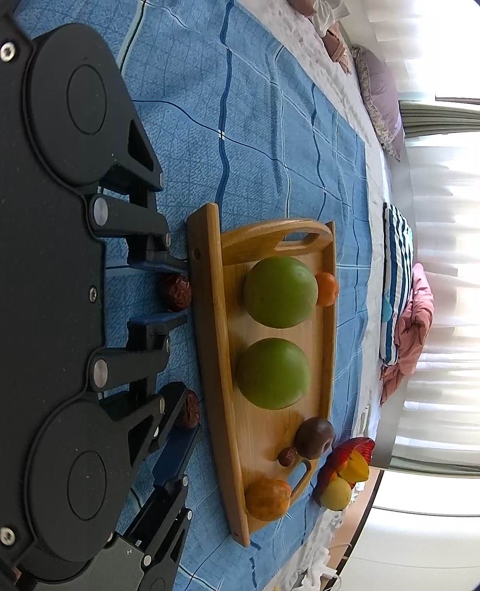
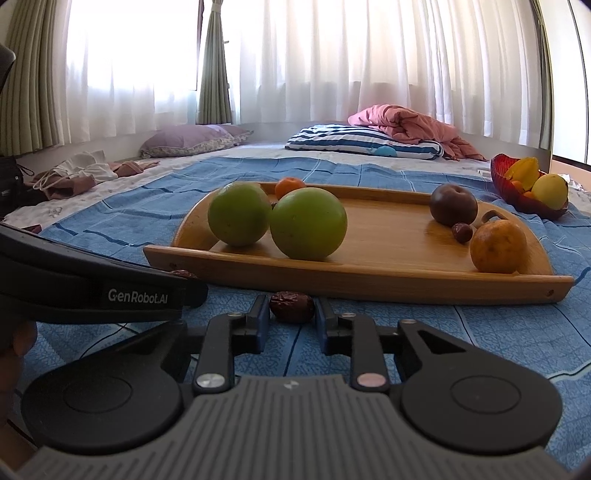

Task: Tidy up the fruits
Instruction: 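Grasp a dried date with the right tool while the left tool grasps another date, then carry both held dates over the wooden tray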

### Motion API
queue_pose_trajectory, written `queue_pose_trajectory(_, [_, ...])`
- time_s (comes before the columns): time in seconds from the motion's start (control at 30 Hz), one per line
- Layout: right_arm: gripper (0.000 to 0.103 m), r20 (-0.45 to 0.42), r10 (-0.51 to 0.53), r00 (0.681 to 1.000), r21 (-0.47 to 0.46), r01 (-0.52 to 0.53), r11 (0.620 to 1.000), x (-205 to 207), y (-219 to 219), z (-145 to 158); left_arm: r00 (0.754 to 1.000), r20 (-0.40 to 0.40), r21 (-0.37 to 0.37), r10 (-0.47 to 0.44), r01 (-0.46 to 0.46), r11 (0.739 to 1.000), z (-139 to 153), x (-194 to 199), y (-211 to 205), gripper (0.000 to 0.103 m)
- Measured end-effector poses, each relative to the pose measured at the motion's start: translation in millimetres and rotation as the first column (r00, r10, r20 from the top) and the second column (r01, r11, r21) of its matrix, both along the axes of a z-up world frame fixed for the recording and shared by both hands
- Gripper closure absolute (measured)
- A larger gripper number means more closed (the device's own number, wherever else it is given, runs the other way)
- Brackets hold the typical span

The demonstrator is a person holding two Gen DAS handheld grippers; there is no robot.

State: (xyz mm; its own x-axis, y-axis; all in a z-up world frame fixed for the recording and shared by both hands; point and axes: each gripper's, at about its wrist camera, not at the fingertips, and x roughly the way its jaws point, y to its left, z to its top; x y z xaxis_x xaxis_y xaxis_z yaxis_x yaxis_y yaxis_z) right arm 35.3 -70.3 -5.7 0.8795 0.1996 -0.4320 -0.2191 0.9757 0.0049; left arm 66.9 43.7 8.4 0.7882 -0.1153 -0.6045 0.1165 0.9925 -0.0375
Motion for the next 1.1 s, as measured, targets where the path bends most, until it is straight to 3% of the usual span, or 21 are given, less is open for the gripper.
queue_pose_trajectory(1.1, [0.072,0.04,-0.048,0.998,0.028,0.047,0.999,-12,-21,19,1.0,0.015,-0.005,-0.004,0.005,1.0,18,-10,-17,0.082])
